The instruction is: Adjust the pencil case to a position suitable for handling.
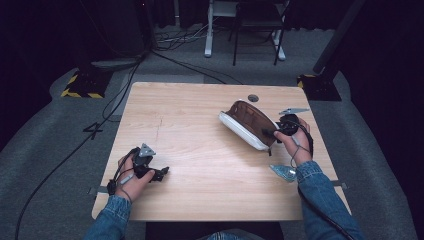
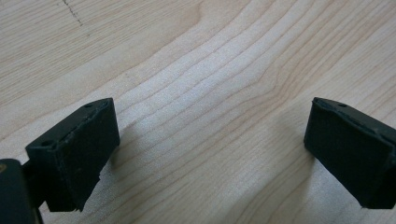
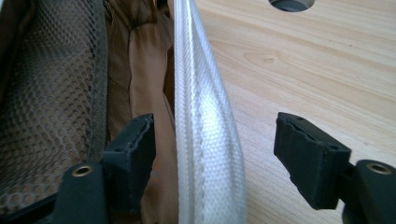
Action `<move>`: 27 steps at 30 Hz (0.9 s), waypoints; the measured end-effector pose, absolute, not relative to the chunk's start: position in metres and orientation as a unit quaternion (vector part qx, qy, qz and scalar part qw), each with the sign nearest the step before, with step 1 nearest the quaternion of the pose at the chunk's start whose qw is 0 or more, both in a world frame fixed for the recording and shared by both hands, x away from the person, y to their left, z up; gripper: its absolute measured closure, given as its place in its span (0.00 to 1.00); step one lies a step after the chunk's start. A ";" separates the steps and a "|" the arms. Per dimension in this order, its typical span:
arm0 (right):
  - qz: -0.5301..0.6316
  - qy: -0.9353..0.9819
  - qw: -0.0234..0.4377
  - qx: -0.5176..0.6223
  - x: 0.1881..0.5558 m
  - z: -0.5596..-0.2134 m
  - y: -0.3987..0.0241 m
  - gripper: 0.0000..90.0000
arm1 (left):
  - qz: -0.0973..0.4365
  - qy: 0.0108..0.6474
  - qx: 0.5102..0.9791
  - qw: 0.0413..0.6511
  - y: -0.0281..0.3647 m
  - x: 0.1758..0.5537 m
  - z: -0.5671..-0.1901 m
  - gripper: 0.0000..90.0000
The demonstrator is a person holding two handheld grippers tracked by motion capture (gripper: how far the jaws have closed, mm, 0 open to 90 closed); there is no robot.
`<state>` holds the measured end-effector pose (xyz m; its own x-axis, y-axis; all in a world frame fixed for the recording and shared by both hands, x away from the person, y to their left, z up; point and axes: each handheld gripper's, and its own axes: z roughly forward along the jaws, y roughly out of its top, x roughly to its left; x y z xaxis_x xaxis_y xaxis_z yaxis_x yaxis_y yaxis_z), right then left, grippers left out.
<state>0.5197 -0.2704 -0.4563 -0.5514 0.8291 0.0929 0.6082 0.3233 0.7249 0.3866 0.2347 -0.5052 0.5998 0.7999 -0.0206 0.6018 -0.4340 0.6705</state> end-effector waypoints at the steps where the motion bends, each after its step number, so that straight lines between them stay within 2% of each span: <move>1: 0.368 0.801 0.148 0.449 0.521 -0.458 -0.270 0.35 | 0.152 0.421 0.833 0.326 0.235 0.387 -0.505 0.04; 7: 0.355 0.808 0.136 0.450 0.527 -0.466 -0.267 0.42 | 0.152 0.421 0.833 0.326 0.235 0.387 -0.505 0.04; 12: 0.350 0.815 0.131 0.444 0.530 -0.469 -0.263 0.55 | 0.152 0.421 0.833 0.326 0.235 0.387 -0.505 0.04; 14: 0.350 0.815 0.128 0.445 0.530 -0.469 -0.262 0.56 | 0.152 0.420 0.833 0.325 0.235 0.387 -0.505 0.04; 15: 0.350 0.816 0.125 0.442 0.531 -0.470 -0.262 0.63 | 0.152 0.421 0.833 0.326 0.235 0.387 -0.505 0.04; 17: 0.350 0.818 0.123 0.440 0.531 -0.470 -0.262 0.67 | 0.152 0.421 0.833 0.325 0.235 0.387 -0.505 0.04; 22: 0.348 0.822 0.109 0.438 0.530 -0.468 -0.260 0.86 | 0.152 0.420 0.833 0.325 0.235 0.387 -0.505 0.04; 27: 0.344 0.825 0.109 0.436 0.530 -0.466 -0.260 0.93 | 0.152 0.421 0.833 0.326 0.235 0.387 -0.505 0.04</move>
<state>0.5297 -0.2600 -0.4661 -0.5966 0.7934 0.1207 0.6442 0.3837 0.6616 0.3866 0.2347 -0.5052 0.6000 0.7997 -0.0205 0.6017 -0.4343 0.6703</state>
